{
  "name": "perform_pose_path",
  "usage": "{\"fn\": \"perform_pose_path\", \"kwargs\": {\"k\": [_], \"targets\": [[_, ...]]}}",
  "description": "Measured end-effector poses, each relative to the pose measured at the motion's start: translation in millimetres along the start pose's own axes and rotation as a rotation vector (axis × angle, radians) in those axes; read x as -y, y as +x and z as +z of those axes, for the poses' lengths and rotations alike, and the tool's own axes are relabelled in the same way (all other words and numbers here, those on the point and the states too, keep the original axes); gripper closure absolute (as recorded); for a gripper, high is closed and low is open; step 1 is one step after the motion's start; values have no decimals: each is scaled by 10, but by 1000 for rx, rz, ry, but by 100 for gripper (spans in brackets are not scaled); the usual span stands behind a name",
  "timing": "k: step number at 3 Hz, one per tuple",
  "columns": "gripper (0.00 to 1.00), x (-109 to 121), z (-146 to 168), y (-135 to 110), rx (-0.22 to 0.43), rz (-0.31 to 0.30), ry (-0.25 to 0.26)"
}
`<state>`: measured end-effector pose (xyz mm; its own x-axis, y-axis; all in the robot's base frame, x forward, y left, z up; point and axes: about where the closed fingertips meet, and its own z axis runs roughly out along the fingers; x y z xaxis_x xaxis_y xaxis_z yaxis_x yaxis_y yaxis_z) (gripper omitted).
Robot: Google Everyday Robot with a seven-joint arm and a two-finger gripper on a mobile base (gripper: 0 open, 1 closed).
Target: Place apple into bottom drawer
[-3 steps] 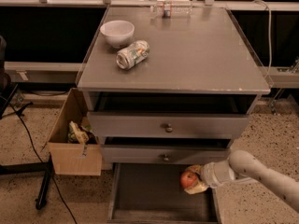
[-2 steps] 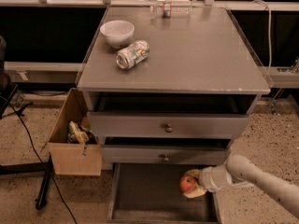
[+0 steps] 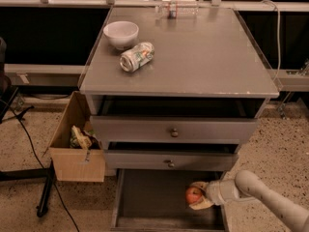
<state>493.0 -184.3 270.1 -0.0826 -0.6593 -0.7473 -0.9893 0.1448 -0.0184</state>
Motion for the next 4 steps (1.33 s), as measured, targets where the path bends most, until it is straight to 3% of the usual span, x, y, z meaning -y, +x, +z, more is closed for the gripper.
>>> {"fn": "perform_pose_path", "kwargs": {"k": [1, 4], "targets": [[100, 59, 131, 166, 69, -41, 0], [100, 134, 469, 264, 76, -80, -4]]}}
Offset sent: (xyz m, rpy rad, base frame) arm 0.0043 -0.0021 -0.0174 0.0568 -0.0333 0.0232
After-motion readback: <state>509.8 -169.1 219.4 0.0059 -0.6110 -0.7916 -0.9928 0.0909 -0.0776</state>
